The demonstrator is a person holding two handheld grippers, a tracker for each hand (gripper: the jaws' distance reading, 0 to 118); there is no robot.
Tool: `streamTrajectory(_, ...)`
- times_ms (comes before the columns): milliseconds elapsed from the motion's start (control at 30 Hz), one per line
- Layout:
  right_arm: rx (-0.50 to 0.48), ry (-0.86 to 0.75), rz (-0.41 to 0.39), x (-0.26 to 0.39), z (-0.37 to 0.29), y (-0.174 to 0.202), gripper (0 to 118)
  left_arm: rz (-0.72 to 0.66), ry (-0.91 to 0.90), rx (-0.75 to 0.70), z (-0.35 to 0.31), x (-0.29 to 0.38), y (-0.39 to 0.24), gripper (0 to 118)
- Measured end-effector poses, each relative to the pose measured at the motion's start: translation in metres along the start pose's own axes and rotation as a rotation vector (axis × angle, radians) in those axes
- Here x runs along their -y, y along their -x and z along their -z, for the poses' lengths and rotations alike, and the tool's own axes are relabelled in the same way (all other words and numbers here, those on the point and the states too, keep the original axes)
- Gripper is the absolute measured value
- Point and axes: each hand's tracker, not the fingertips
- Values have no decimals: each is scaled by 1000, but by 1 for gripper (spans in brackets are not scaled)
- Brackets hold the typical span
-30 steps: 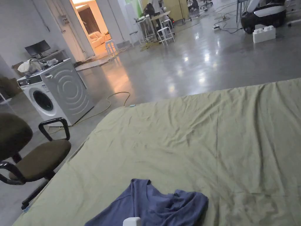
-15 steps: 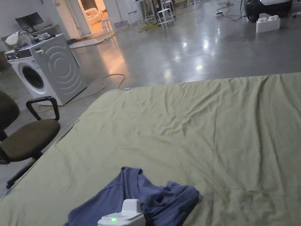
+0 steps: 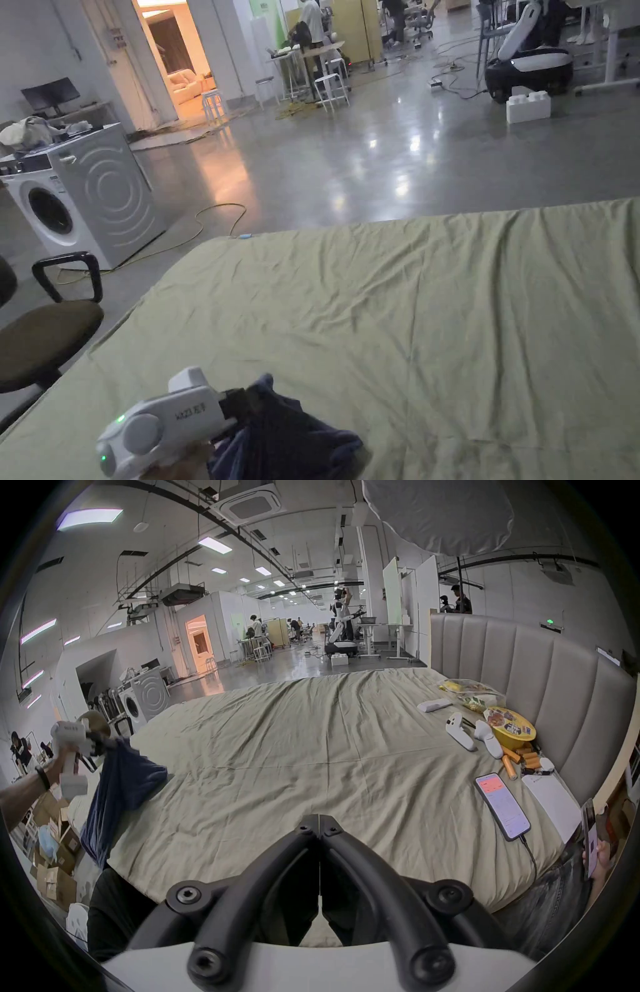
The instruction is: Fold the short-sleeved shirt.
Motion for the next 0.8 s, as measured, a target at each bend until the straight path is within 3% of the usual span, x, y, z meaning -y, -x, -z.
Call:
streamTrajectory(100, 26, -25, 47, 7, -14, -10, 1, 154, -13, 93, 3, -10, -66, 2)
streamTrajectory(233, 56, -51, 121, 17, -31, -24, 1, 343, 102, 228, 37, 39, -173, 2)
streamTrajectory(333, 92, -59, 148, 23, -43, -35, 1, 440, 220, 331, 68, 122, -240, 2)
streamTrajectory(567, 176, -67, 160, 35, -74, -55, 1, 449, 586, 621, 75, 349, -348, 2)
streamTrajectory(667, 211, -55, 154, 41, -81, -60, 1, 485, 702, 655, 57, 421, -372, 2)
streamTrajectory(767, 215, -38, 172, 48, -81, -64, 1, 567, 706, 626, 38, 461, -379, 3)
streamTrajectory(800, 212, -34, 180, 50, -79, -64, 1, 601, 680, 620, 34, 468, -378, 11)
